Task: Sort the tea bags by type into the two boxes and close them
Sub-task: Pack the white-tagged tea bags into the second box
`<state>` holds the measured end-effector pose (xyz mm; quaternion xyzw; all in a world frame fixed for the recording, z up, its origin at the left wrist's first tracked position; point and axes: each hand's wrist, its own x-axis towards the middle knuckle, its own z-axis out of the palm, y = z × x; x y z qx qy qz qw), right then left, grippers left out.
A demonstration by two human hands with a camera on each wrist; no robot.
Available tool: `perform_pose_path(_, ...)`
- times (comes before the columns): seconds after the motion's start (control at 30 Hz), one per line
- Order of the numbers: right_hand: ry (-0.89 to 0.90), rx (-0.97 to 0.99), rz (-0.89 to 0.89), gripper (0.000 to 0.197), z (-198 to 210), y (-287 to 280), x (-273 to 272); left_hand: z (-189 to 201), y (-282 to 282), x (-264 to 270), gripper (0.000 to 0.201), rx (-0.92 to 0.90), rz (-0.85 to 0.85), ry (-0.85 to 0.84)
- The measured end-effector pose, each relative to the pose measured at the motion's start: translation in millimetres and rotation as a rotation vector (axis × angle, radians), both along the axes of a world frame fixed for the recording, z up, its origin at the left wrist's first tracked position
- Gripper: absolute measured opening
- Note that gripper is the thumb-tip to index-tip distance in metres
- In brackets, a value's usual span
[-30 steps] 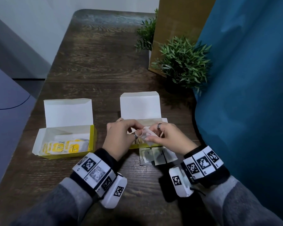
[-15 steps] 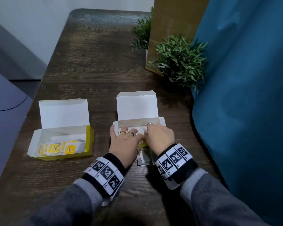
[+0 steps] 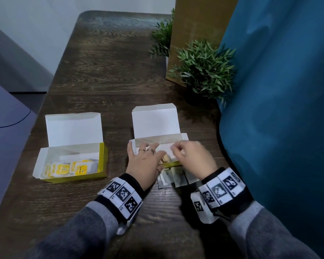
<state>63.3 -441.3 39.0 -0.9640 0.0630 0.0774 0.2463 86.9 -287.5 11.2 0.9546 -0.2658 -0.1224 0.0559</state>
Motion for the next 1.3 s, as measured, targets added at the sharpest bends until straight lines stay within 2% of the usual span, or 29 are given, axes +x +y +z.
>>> perform_pose_path(0.07, -0.116, 0.166, -0.189, 0.030, 0.8, -17.7, -3.5, 0.3, 0.7, 1.3, 0.037, 0.014, -0.008, 0.007)
perform_pose_path(0.17, -0.105, 0.293, -0.360, 0.029, -4.5, -45.6, -12.6, 0.3, 3.1, -0.9, 0.043, -0.026, 0.003, -0.001)
perform_pose_path(0.23, -0.007, 0.266, -0.337, 0.023, -14.2, -57.0, -18.3, -0.2, 4.7, -4.3, 0.042, -0.139, 0.027, -0.022)
perform_pose_path(0.3, 0.152, 0.243, -0.279, 0.016, -27.2, -59.2, -22.3, -1.7, 7.2, -9.3, 0.029, -0.305, 0.022, -0.111)
perform_pose_path(0.37, 0.271, 0.211, -0.256, 0.026, -41.5, -56.3, -26.9, -4.1, 9.2, -17.2, 0.019, -0.454, 0.022, -0.183)
perform_pose_path(0.47, 0.320, 0.153, -0.283, 0.036, -53.9, -47.8, -32.3, -9.4, 8.4, -30.9, 0.020, -0.573, 0.039, -0.136)
perform_pose_path(0.53, 0.319, 0.129, -0.302, 0.035, -58.8, -43.4, -35.0, -18.1, 7.3, -38.6, 0.021, -0.562, 0.045, -0.053)
perform_pose_path(0.63, 0.279, 0.149, -0.317, 0.025, -60.8, -39.9, -38.2, -31.6, 4.4, -45.7, 0.020, -0.454, 0.057, 0.059)
perform_pose_path(0.73, 0.272, 0.160, -0.299, 0.024, -62.3, -42.2, -41.7, -37.1, -1.5, -46.6, 0.030, -0.332, 0.044, 0.113)
perform_pose_path(0.83, 0.248, 0.263, -0.314, 0.028, -59.8, -48.6, -44.7, -37.9, -7.2, -43.4, 0.036, -0.229, 0.051, 0.124)
perform_pose_path(0.9, 0.159, 0.338, -0.377, 0.036, -54.5, -57.7, -45.5, -37.1, -9.8, -42.0, 0.037, -0.193, 0.066, 0.135)
perform_pose_path(0.93, 0.084, 0.351, -0.400, 0.034, -49.3, -62.3, -45.2, -36.8, -10.6, -41.6, 0.037, -0.177, 0.071, 0.138)
perform_pose_path(1.03, -0.161, 0.328, -0.382, 0.010, -22.1, -66.4, -43.3, -37.6, -12.5, -41.2, 0.040, -0.163, 0.093, 0.151)
perform_pose_path(1.13, -0.273, 0.372, -0.326, 0.011, 3.5, -49.4, -34.7, -41.1, -13.8, -40.6, 0.043, -0.202, 0.160, 0.202)
perform_pose_path(1.23, -0.260, 0.229, -0.208, 0.009, 7.1, -22.2, -18.5, -42.0, -12.9, -40.7, 0.043, -0.279, 0.236, 0.290)
perform_pose_path(1.3, -0.193, -0.003, -0.099, 0.010, 1.6, -3.0, -7.1, -40.2, -10.7, -42.6, 0.040, -0.362, 0.253, 0.338)
